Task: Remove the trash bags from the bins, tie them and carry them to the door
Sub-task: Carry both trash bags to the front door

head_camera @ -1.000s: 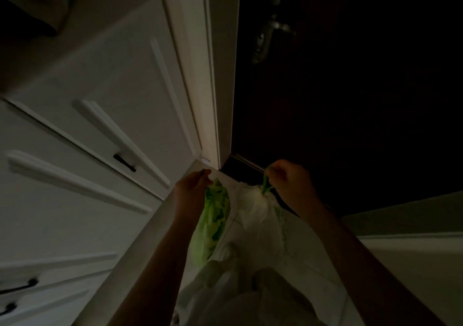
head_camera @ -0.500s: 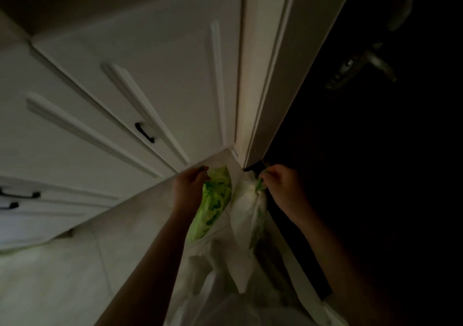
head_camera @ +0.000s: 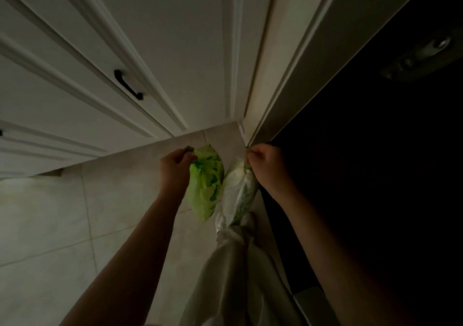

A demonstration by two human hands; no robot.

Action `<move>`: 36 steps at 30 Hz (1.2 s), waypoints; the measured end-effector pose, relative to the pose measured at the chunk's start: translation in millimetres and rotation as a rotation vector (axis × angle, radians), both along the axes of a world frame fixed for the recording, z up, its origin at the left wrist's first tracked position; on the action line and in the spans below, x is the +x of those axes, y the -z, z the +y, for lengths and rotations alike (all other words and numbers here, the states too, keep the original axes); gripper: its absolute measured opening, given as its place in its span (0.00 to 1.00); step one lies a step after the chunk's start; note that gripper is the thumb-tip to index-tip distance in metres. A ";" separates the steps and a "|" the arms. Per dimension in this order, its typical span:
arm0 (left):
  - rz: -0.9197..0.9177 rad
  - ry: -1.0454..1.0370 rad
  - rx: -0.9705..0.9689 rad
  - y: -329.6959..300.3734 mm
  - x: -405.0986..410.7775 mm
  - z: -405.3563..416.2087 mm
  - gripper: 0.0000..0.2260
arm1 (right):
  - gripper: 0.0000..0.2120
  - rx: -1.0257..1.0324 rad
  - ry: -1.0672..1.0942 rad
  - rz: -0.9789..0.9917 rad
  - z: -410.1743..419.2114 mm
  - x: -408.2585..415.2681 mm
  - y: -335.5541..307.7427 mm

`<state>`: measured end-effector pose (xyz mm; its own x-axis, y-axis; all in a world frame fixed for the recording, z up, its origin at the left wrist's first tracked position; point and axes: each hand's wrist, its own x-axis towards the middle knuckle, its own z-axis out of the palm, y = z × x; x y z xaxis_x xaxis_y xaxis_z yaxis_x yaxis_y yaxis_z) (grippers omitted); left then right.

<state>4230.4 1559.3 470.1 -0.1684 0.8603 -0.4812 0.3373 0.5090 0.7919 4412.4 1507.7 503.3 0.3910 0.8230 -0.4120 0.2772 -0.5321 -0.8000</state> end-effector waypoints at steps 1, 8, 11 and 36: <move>0.005 -0.033 0.001 10.6 -0.7 2.4 0.10 | 0.07 -0.008 -0.013 0.002 4.0 -2.4 10.9; 0.052 -0.127 0.016 69.2 -7.7 9.9 0.07 | 0.09 -0.046 -0.091 -0.017 27.7 0.9 83.3; 0.053 -0.152 0.031 93.5 -4.7 6.0 0.09 | 0.07 -0.036 -0.122 -0.019 33.7 7.7 109.5; -0.116 -0.023 -0.102 237.3 80.8 103.2 0.09 | 0.08 -0.152 -0.016 -0.297 83.0 167.5 270.7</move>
<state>4311.2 1662.5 232.8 -0.1262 0.8027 -0.5829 0.2337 0.5952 0.7689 4580.0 1590.7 232.6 0.5004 0.7676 -0.4005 0.4956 -0.6332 -0.5945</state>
